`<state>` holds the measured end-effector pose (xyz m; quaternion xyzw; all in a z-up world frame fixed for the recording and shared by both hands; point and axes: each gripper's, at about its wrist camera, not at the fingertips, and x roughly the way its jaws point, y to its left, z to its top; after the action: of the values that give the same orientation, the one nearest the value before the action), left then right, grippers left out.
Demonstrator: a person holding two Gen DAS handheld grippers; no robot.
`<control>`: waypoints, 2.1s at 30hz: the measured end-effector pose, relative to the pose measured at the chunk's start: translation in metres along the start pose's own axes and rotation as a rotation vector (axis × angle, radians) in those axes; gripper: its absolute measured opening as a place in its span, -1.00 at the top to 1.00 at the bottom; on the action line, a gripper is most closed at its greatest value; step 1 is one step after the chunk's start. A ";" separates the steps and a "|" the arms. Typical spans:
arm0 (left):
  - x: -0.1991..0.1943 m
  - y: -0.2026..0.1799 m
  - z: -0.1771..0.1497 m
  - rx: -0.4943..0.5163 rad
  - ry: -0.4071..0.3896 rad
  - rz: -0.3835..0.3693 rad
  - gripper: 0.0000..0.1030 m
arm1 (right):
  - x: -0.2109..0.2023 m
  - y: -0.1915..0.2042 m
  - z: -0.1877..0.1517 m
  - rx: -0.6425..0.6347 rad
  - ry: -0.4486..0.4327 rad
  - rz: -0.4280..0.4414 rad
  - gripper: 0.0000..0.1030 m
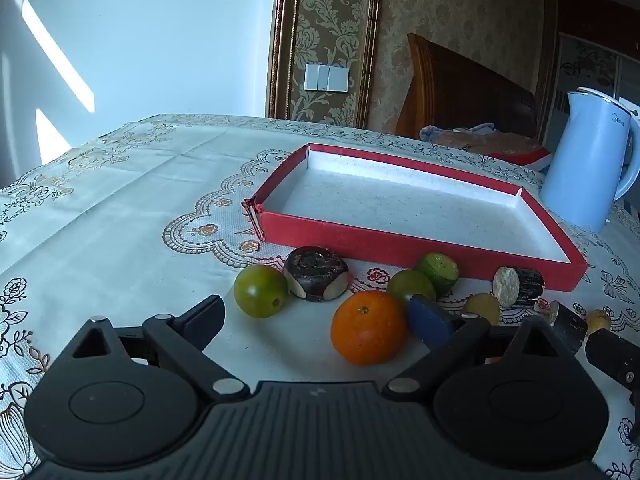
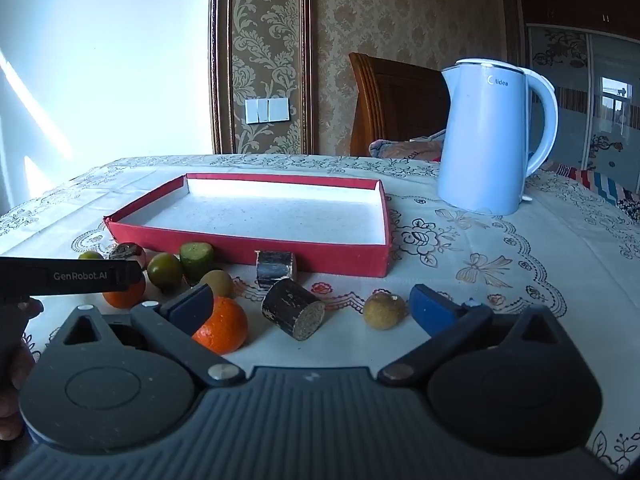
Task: Organize fruits
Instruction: 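Move left tool toward the mandarin orange while right tool approaches the black cylinder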
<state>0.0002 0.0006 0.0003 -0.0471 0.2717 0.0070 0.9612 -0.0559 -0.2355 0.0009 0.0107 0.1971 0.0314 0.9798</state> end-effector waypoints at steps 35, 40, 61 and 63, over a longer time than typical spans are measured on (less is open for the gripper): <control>-0.003 -0.003 -0.002 0.034 -0.028 0.011 -0.92 | 0.006 -0.017 -0.005 -0.004 0.048 0.018 -1.00; -0.007 -0.001 -0.003 0.026 -0.051 0.022 -0.92 | 0.006 -0.016 -0.005 -0.013 0.047 0.015 -1.00; -0.018 -0.003 -0.008 0.035 -0.089 0.019 -0.92 | 0.007 -0.036 -0.001 -0.002 0.085 0.073 -0.98; -0.018 -0.002 -0.008 0.030 -0.090 0.023 -0.92 | 0.009 -0.036 -0.001 -0.003 0.094 0.086 -0.80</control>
<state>-0.0196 -0.0024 0.0032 -0.0295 0.2287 0.0159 0.9729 -0.0457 -0.2712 -0.0051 0.0161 0.2420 0.0745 0.9673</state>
